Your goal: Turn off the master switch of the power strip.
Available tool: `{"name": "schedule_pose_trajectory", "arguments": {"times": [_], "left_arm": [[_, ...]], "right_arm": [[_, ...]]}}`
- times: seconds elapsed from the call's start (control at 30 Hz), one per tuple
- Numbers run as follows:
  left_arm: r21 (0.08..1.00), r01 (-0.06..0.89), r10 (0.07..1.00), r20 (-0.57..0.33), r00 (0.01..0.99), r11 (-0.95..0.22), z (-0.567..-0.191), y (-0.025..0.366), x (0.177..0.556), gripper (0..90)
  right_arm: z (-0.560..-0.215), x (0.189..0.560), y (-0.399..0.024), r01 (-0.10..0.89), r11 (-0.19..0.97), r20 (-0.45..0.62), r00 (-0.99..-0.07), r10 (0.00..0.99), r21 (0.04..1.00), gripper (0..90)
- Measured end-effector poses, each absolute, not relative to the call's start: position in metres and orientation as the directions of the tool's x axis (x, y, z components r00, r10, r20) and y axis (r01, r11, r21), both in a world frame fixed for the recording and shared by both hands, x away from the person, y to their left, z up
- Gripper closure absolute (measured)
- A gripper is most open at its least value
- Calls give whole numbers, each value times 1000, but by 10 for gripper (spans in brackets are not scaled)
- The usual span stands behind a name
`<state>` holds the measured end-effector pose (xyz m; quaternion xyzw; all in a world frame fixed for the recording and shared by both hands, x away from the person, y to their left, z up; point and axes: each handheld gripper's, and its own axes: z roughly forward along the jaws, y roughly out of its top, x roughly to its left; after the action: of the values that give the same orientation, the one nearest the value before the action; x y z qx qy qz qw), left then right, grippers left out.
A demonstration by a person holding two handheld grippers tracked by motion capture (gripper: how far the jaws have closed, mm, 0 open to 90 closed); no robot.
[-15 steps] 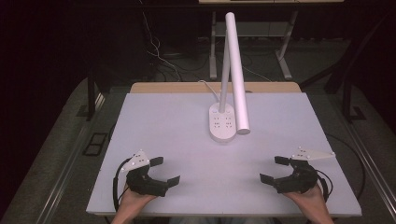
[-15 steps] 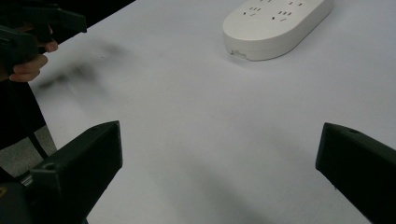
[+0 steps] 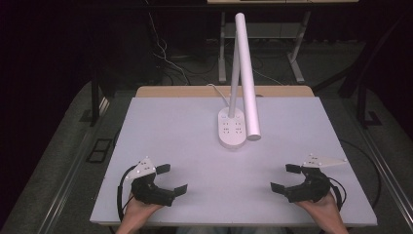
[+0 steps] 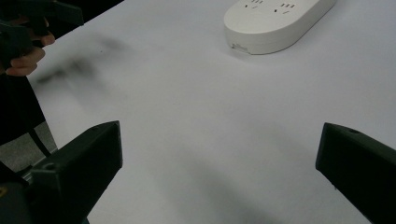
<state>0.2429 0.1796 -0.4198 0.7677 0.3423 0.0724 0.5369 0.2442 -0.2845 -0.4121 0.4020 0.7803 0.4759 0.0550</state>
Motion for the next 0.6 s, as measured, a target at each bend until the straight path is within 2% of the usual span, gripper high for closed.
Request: {"name": "schedule_pose_trajectory", "arguments": {"times": [0.6], "left_arm": [[859, 463, 583, -267, 768, -216, -417, 173, 246, 0]], "right_arm": [[-413, 244, -290, 589, 220, 306, -660, 686, 778, 0]]}}
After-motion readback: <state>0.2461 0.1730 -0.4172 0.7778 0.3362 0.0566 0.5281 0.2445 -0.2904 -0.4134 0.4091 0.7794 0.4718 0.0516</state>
